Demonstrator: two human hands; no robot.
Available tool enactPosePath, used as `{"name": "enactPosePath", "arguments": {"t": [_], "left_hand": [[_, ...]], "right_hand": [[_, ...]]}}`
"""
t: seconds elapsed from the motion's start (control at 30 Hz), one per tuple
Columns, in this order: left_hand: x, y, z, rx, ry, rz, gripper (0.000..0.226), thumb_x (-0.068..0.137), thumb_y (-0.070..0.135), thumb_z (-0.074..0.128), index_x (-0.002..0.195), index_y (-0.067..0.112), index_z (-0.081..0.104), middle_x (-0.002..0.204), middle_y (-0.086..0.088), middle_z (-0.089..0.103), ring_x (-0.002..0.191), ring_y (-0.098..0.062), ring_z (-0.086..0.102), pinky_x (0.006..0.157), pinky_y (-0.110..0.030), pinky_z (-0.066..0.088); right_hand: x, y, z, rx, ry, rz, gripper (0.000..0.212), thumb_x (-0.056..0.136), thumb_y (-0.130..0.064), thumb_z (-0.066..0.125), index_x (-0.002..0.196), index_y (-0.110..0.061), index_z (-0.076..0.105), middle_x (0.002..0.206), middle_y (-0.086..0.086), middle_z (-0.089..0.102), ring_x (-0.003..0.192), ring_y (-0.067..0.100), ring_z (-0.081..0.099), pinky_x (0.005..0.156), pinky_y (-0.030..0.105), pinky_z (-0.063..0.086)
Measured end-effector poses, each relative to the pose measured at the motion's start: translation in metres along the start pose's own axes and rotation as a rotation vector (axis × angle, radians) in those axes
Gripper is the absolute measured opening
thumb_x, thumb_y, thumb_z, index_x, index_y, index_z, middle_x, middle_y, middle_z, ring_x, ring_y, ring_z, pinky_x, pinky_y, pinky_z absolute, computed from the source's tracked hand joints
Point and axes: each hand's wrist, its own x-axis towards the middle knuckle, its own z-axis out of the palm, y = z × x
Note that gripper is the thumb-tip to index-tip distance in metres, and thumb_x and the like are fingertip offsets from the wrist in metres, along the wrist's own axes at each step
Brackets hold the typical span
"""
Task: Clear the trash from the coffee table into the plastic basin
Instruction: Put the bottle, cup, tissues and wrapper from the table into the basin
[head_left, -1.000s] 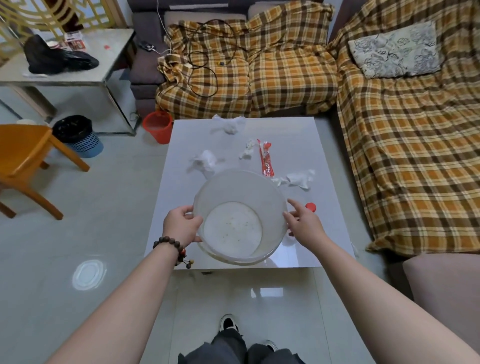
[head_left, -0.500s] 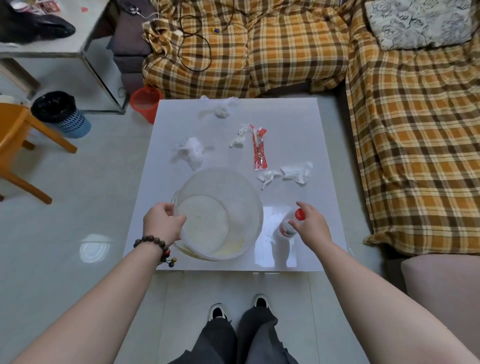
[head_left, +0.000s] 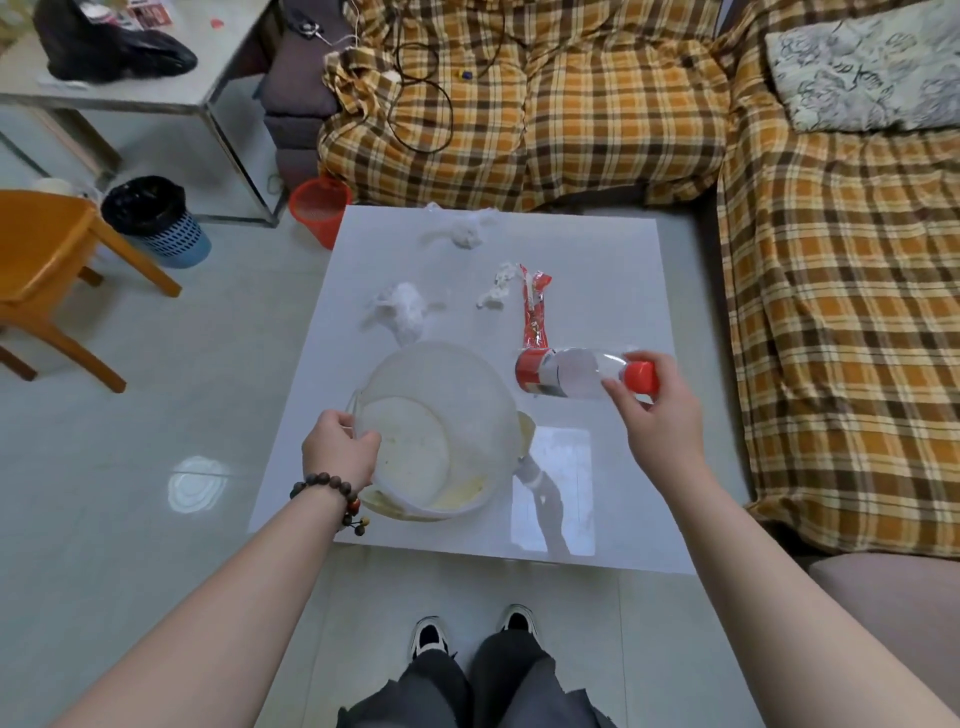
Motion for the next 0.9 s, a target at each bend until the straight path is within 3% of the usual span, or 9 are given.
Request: {"name": "enactPosePath", "arguments": {"t": [0.2, 0.3, 0.4, 0.5, 0.67, 0.8, 0.9], "left_hand": [[-0.011, 0.006, -0.009, -0.059, 0.000, -0.002, 0.036, 0.082, 0.015, 0.062, 0.116, 0.006, 0.052, 0.108, -0.010, 0.058, 0.075, -0.022, 0.062, 0.052, -0.033, 0.056], [-0.017, 0.004, -0.014, -0.107, 0.015, -0.005, 0.035, 0.082, 0.014, 0.062, 0.115, 0.007, 0.053, 0.107, -0.008, 0.058, 0.067, -0.012, 0.059, 0.045, -0.028, 0.052], [-0.023, 0.002, -0.022, -0.155, 0.014, -0.029, 0.038, 0.082, 0.014, 0.062, 0.119, 0.007, 0.053, 0.110, -0.008, 0.056, 0.073, -0.017, 0.061, 0.048, -0.029, 0.055], [-0.029, -0.002, -0.032, -0.215, 0.026, -0.062, 0.039, 0.082, 0.014, 0.061, 0.120, 0.008, 0.052, 0.114, -0.010, 0.056, 0.078, -0.021, 0.064, 0.052, -0.032, 0.057], [-0.030, -0.013, -0.051, -0.247, 0.073, -0.074, 0.040, 0.081, 0.012, 0.062, 0.120, 0.007, 0.053, 0.117, -0.012, 0.057, 0.082, -0.023, 0.063, 0.054, -0.034, 0.058], [-0.017, -0.024, -0.070, -0.247, 0.098, -0.104, 0.042, 0.081, 0.013, 0.062, 0.121, 0.006, 0.053, 0.120, -0.013, 0.058, 0.090, -0.031, 0.066, 0.050, -0.030, 0.055], [0.001, -0.031, -0.082, -0.224, 0.111, -0.116, 0.039, 0.081, 0.013, 0.062, 0.118, 0.005, 0.054, 0.115, -0.012, 0.060, 0.079, -0.033, 0.068, 0.048, -0.029, 0.053]], "right_hand": [[-0.011, -0.027, 0.034, 0.059, -0.218, -0.028, 0.027, 0.081, -0.024, 0.073, 0.103, -0.025, 0.058, 0.087, -0.010, 0.061, 0.072, -0.005, 0.059, 0.064, 0.002, 0.043], [-0.013, -0.025, 0.052, 0.028, -0.307, -0.033, 0.026, 0.080, -0.026, 0.073, 0.100, -0.029, 0.057, 0.084, -0.016, 0.059, 0.072, 0.001, 0.061, 0.067, 0.013, 0.044], [-0.017, -0.018, 0.068, -0.036, -0.401, -0.030, 0.028, 0.080, -0.022, 0.073, 0.104, -0.026, 0.059, 0.092, -0.005, 0.061, 0.085, 0.019, 0.060, 0.075, 0.024, 0.044], [-0.022, -0.015, 0.084, -0.115, -0.453, -0.057, 0.032, 0.080, -0.018, 0.072, 0.108, -0.025, 0.059, 0.099, -0.004, 0.062, 0.090, 0.016, 0.056, 0.078, 0.022, 0.038], [-0.025, -0.023, 0.111, -0.242, -0.551, -0.142, 0.043, 0.079, -0.014, 0.072, 0.118, -0.023, 0.058, 0.118, -0.003, 0.062, 0.098, 0.011, 0.052, 0.086, 0.022, 0.039], [-0.025, -0.030, 0.126, -0.235, -0.543, -0.184, 0.052, 0.078, -0.021, 0.076, 0.125, -0.026, 0.054, 0.130, -0.005, 0.058, 0.114, 0.014, 0.054, 0.092, 0.020, 0.036], [-0.021, -0.029, 0.136, -0.227, -0.512, -0.168, 0.057, 0.077, -0.030, 0.076, 0.129, -0.028, 0.051, 0.134, -0.006, 0.053, 0.120, 0.015, 0.050, 0.094, 0.023, 0.034]]}}
